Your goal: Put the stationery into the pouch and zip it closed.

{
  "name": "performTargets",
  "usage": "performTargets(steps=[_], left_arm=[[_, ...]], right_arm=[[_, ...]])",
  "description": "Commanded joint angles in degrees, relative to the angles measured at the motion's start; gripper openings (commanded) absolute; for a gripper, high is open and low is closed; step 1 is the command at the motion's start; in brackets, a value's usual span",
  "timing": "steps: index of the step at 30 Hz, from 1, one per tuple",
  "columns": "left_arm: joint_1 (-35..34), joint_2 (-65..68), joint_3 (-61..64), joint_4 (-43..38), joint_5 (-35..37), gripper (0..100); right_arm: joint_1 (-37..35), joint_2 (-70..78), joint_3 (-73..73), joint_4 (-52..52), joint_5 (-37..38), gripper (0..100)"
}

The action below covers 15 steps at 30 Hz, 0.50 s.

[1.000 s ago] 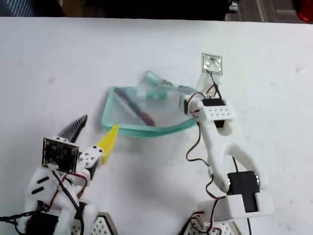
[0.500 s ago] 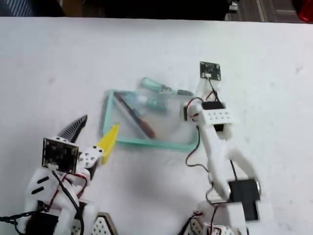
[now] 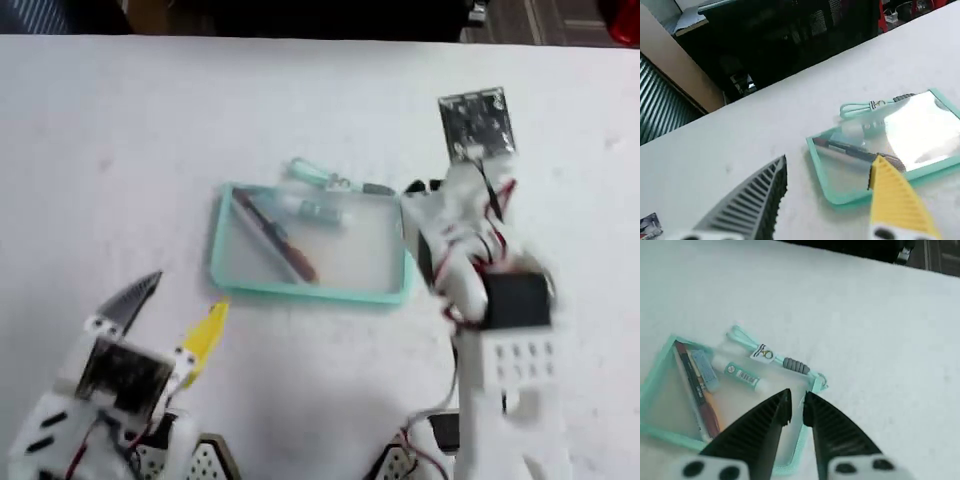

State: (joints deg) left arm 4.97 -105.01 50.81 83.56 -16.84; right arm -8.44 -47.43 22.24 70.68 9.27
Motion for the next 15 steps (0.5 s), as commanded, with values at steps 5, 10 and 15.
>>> performTargets(steps=[5,10,15], left_arm=[[-5.3,0.3,-25.9,12.7,2.2,28],[-10.9,0.3,-31.9,17.7,2.5,28],[-12.0,0.3,-25.8,13.9,4.4,28]], right_arm=[[0.1,-15.4,-6.9,9.5,1.2,3.8],[-2.1,-25.4,-6.9,14.0,1.2,3.8],[-8.4,-37.4,-6.8,20.2,1.2,4.1]])
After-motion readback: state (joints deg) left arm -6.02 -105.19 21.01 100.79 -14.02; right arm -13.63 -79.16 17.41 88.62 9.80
